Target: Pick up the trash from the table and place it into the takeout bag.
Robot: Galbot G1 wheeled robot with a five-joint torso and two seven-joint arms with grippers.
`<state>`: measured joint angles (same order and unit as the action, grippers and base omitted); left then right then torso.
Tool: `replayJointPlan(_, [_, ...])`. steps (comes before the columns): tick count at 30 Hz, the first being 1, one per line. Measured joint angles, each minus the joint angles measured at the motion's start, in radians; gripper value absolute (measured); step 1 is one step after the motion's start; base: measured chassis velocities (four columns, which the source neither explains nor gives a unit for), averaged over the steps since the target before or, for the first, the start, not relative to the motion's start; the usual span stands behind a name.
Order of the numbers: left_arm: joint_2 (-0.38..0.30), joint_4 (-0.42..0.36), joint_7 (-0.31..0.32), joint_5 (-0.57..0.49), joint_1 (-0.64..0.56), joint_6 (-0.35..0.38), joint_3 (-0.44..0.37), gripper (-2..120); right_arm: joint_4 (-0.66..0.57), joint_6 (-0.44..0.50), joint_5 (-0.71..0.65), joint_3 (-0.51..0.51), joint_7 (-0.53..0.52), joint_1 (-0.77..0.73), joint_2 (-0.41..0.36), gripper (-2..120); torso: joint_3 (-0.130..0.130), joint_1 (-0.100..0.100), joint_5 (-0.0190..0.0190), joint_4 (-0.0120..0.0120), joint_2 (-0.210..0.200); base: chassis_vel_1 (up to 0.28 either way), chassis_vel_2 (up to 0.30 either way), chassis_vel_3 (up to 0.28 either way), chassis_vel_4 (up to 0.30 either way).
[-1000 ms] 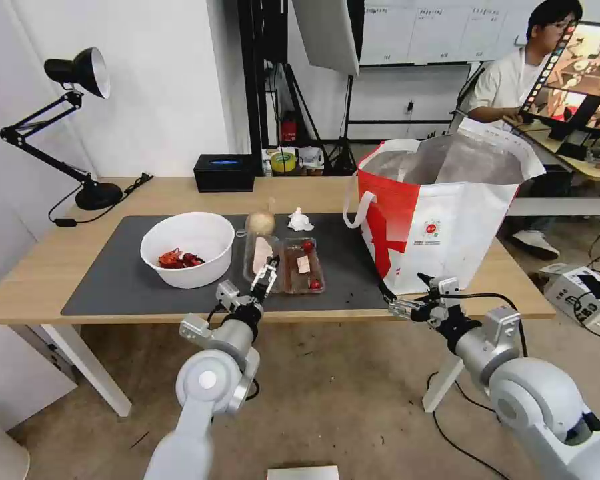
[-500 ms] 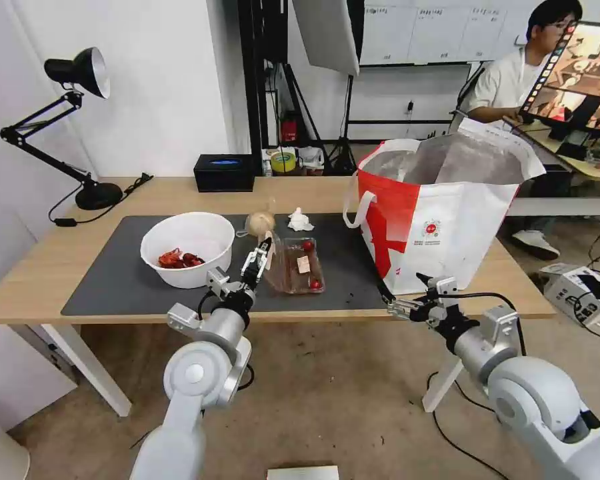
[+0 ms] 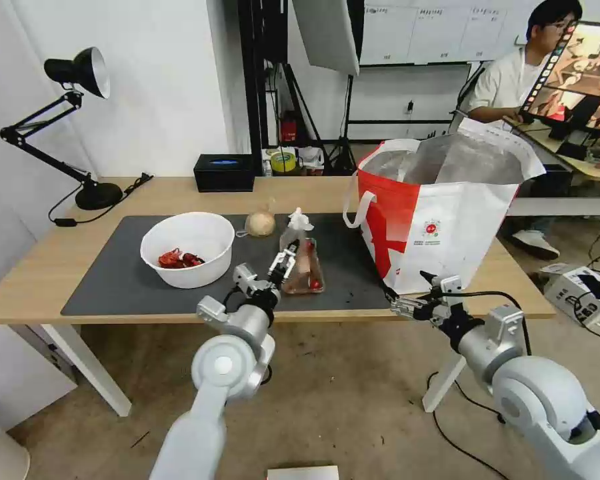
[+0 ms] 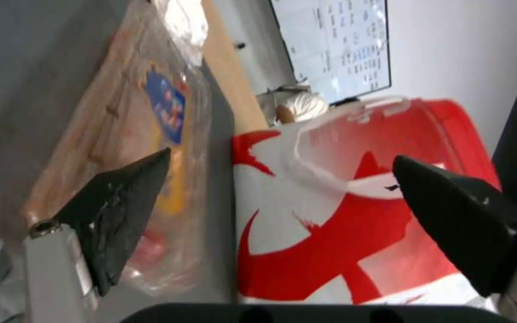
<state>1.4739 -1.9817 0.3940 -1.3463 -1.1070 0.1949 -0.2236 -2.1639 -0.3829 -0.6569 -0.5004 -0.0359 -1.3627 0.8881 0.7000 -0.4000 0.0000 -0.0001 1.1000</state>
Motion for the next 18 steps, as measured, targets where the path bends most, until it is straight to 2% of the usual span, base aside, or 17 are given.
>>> replayJointPlan(6, [-0.03,0.003,-0.013,0.054,0.005,0.013,0.009,100,-0.004,0.0,0.0,-0.003,0.0,-0.002,0.001,100,0.0,0.0,0.0,0.0001,0.0,0.0,0.0,0.0,0.0])
replayJointPlan(9, [-0.077,0.013,-0.071,0.16,0.011,0.02,0.024,95,-0.005,0.001,-0.001,-0.003,0.0,0.0,0.002,100,0.0,0.0,-0.0001,0.0001,0.0,0.0,0.0,0.0,0.0])
replayJointPlan(10, [-0.077,0.013,-0.071,0.16,0.011,0.02,0.024,95,-0.005,0.001,-0.001,-0.003,0.0,0.0,0.002,100,0.0,0.0,-0.0001,0.0001,0.0,0.0,0.0,0.0,0.0])
replayJointPlan(12, [-0.118,0.026,-0.135,0.261,0.024,0.02,0.033,87,-0.002,0.005,-0.003,0.001,0.0,0.005,0.004,100,0.0,0.0,-0.0001,0.0001,0.0,0.0,0.0,0.0,0.0])
replayJointPlan(13, [-0.118,0.026,-0.135,0.261,0.024,0.02,0.033,87,-0.002,0.005,-0.003,0.001,0.0,0.005,0.004,100,0.0,0.0,-0.0001,0.0001,0.0,0.0,0.0,0.0,0.0])
replayJointPlan(16, [-0.217,0.06,-0.267,0.46,0.063,0.013,0.046,71,0.007,0.027,-0.047,0.009,-0.002,0.015,0.006,100,0.0,0.0,-0.0001,0.0002,0.0,0.0,0.0,0.0,0.0])
replayJointPlan(17, [-0.217,0.06,-0.267,0.46,0.063,0.013,0.046,71,0.007,0.027,-0.047,0.009,-0.002,0.015,0.006,100,0.0,0.0,-0.0001,0.0002,0.0,0.0,0.0,0.0,0.0])
replayJointPlan(18, [-0.261,0.08,-0.322,0.531,0.081,0.004,0.058,64,0.012,0.037,-0.068,0.013,-0.002,0.019,0.007,100,0.0,0.0,-0.0002,0.0002,0.0,0.0,0.0,0.0,0.0])
